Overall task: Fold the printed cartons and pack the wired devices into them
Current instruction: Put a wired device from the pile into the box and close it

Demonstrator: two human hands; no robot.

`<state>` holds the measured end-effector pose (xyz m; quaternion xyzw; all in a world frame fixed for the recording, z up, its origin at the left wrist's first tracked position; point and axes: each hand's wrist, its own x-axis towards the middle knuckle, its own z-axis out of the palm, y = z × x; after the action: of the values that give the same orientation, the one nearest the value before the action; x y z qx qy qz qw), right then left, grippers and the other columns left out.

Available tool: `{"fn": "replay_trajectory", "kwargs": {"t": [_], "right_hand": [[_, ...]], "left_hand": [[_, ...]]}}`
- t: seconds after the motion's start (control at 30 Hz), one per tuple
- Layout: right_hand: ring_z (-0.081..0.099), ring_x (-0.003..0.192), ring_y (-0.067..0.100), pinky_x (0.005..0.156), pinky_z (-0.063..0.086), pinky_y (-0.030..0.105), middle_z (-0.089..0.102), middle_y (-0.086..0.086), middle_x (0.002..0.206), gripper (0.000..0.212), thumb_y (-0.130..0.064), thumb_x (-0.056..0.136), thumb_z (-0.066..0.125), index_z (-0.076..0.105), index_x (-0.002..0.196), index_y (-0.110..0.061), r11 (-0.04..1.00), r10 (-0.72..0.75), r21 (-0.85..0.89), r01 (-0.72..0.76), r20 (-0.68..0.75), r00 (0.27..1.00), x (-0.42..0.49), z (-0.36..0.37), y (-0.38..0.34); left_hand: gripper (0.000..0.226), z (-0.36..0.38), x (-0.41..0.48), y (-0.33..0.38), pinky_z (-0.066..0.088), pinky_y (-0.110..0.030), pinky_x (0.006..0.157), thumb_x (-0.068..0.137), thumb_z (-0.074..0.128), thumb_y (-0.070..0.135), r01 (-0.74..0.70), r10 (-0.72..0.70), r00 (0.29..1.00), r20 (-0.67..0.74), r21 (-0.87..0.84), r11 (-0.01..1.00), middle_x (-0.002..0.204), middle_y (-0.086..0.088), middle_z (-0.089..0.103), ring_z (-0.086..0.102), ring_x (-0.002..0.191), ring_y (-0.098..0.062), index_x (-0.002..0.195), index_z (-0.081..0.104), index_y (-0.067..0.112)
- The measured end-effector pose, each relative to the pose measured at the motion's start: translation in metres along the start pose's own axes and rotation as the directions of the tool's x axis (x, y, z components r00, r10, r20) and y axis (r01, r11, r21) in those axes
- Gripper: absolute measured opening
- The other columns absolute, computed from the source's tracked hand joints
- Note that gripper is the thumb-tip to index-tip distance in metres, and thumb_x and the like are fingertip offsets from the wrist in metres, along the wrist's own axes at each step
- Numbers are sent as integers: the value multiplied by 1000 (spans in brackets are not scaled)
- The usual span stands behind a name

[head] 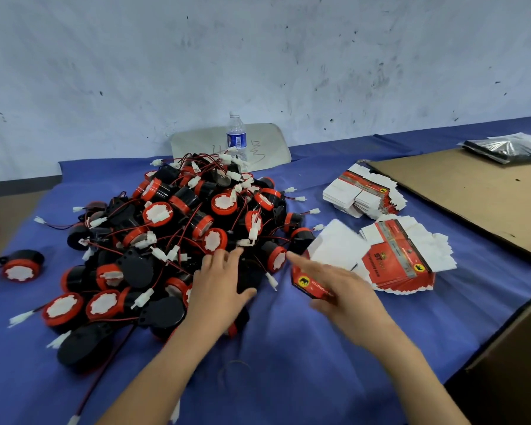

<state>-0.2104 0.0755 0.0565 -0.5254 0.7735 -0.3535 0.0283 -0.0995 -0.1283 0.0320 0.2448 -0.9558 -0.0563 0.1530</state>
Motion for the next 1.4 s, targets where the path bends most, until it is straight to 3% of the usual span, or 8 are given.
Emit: {"fn": "replay_trajectory", "kwargs": {"t": [0.2,0.47,0.57,0.77,0.93,1.07,1.23,1.4], "right_hand": [[43,108,20,84,34,23,54,-12,105,100,8,82,36,-9,137,-62,901,109,-433,-33,152,982,0,36,11],[60,79,9,71,47,15,67,-14,93,61,4,91,55,54,121,-48,987,88,154,-44,-292,952,-18,16,-4],[68,79,12,61,51,23,72,-1,87,31,-4,91,61,69,108,-29,838,342,540,-71,-419,841,-21,3,-21],[71,87,30,53,56,32,69,15,113,58,-45,84,63,42,138,-42,143,312,985,-94,46,949,-10,-11,-51],[69,82,14,53,46,18,67,-1,122,47,-30,91,52,45,138,-35,10,380,980,200,-188,906,-4,-34,-46],[66,80,14,57,52,21,72,2,99,35,-21,86,55,62,120,-27,216,487,940,263,-337,806,-10,-47,-38],[64,84,5,75,50,15,65,-11,93,52,-52,72,78,64,117,-29,951,204,308,-10,-605,770,-14,-31,-43],[60,101,17,90,47,26,58,-2,114,68,-33,67,85,59,128,-18,972,235,128,-198,-463,855,-7,-14,-33]], "left_hand": [[70,15,25,7,34,-41,96,83,60,52,36,-72,985,154,222,974,131,0,54,41,124,-28,142,33,28],[59,-27,10,23,52,-37,69,71,63,53,9,-57,972,-227,-208,978,106,5,58,59,94,-22,121,38,32],[54,-71,-3,38,53,-30,69,71,65,40,-230,-126,882,-454,-647,727,102,18,59,61,87,-11,116,36,42],[57,-104,-19,73,56,-39,78,74,58,3,-511,-30,860,-510,-859,-29,121,-7,57,67,96,-35,119,37,32],[61,-67,-22,78,58,-35,80,66,74,9,-224,88,970,-227,-974,-45,110,17,63,64,101,-7,115,50,36],[61,-39,-24,67,48,-15,85,69,74,1,-153,135,982,-134,-977,145,107,21,64,62,102,-1,116,47,31],[53,-26,-17,80,52,-25,85,65,76,37,-201,79,979,-189,-822,532,105,18,65,62,100,-4,108,46,45],[69,-16,-13,93,47,-43,90,65,68,52,-219,69,969,-238,-689,691,108,16,55,52,103,-9,128,51,28]]}}
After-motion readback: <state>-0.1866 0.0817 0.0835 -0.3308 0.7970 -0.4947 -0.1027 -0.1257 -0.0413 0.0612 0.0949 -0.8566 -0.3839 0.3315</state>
